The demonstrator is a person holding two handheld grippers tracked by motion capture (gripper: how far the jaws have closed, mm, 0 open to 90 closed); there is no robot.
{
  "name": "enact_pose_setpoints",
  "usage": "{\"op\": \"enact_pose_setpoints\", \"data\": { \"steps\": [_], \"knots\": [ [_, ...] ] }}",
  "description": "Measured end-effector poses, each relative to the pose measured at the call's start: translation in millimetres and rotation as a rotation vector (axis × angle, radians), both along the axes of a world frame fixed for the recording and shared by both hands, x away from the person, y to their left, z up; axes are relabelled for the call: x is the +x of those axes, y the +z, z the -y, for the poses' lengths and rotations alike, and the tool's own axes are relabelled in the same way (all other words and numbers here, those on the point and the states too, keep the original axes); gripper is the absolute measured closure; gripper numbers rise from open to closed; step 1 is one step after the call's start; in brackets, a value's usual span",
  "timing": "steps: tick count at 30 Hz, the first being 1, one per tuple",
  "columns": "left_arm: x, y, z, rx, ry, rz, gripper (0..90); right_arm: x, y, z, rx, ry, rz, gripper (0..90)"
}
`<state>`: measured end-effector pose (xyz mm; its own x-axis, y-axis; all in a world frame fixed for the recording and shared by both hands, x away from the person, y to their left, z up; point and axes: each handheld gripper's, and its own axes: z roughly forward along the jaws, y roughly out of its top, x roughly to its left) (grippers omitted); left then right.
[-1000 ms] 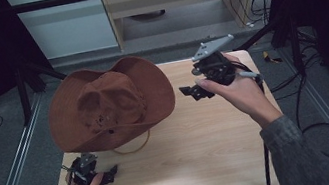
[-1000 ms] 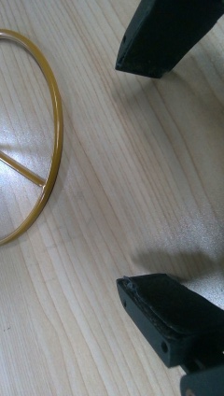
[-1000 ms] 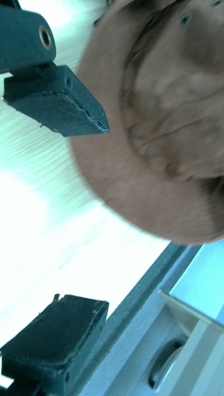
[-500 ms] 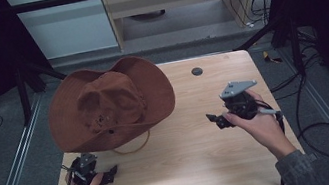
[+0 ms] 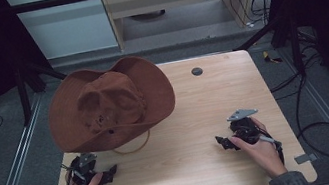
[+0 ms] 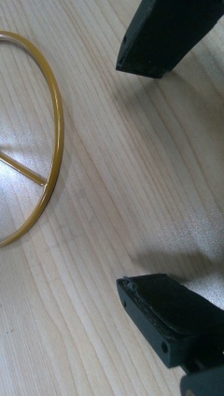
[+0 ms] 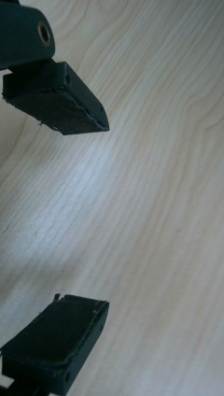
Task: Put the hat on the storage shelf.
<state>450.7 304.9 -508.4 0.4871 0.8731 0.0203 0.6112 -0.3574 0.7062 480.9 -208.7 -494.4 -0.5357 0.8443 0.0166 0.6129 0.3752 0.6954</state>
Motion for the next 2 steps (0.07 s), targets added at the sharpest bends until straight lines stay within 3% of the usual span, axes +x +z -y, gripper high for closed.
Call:
{"op": "enact_pose_setpoints", "data": {
  "steps": [2],
  "knots": [
    [0.0, 0.0, 0.1, 0.001, 0.0, 0.0, 0.0, 0.3, -2.5, -0.6, -0.002, -0.003, -0.006, 12.0]
  ]
}}
